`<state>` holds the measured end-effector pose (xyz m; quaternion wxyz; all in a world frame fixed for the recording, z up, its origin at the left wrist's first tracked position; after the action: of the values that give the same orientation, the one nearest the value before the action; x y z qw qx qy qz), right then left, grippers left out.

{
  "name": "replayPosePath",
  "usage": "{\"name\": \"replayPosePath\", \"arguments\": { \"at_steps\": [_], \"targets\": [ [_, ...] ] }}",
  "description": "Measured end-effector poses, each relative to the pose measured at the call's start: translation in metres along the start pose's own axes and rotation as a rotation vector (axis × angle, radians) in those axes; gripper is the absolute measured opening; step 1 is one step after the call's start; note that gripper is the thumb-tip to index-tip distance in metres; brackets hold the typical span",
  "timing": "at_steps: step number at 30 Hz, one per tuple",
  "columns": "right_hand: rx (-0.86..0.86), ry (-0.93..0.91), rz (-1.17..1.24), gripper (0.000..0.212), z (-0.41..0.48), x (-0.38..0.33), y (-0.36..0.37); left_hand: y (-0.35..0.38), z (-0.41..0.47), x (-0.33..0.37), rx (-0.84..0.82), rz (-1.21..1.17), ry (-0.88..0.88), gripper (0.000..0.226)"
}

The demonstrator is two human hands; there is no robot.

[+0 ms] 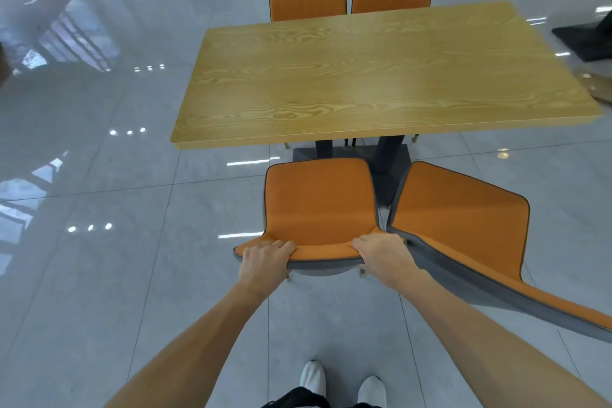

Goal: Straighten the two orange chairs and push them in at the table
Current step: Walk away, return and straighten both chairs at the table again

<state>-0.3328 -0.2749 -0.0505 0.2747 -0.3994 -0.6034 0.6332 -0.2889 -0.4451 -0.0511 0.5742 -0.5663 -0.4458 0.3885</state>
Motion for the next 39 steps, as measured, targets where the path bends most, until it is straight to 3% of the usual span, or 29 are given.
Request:
{"name": "replayPosePath", "arguments": {
  "at_steps": [5, 12, 19, 27, 33, 39],
  "targets": [
    [-0.037, 0.038, -0.021, 0.031, -0.006, -0.001, 0.003, -0.002, -0.006, 0.006, -0.027, 0.002, 0.0, 0.037],
    [-0.007, 0.012, 0.024, 0.037, -0.014, -0.005, 0.004, -0.001, -0.022, 0.01, -0.003, -0.036, -0.112, 0.041],
    [0.035, -0.005, 0.002, 0.039, -0.003, -0.003, -0.002, -0.009, -0.009, 0.005, 0.035, 0.011, -0.084, 0.038],
    [-0.066, 0.022, -0.105, 0.044, -0.014, -0.005, 0.012, 0.0, -0.016, 0.013, -0.009, 0.039, -0.034, 0.041],
    [-0.136, 0.113, -0.123, 0.037, -0.016, -0.011, -0.001, -0.007, -0.014, 0.022, -0.198, 0.071, -0.036, 0.014],
    [-0.179, 0.176, -0.158, 0.038, -0.032, -0.01, -0.014, -0.024, 0.002, 0.057, -0.315, 0.001, 0.126, 0.019]
  ]
}}
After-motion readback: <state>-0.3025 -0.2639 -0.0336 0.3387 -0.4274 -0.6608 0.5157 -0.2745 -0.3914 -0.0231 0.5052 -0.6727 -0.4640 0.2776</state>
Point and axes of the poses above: each hand's wrist, its own z-axis towards the middle knuckle, its own y-axis out of the palm, x = y × z, the point moved 9 cm from there along z, towards the middle knuckle, and after that the axes turned 12 degrees about y, right-handed, at the moved point
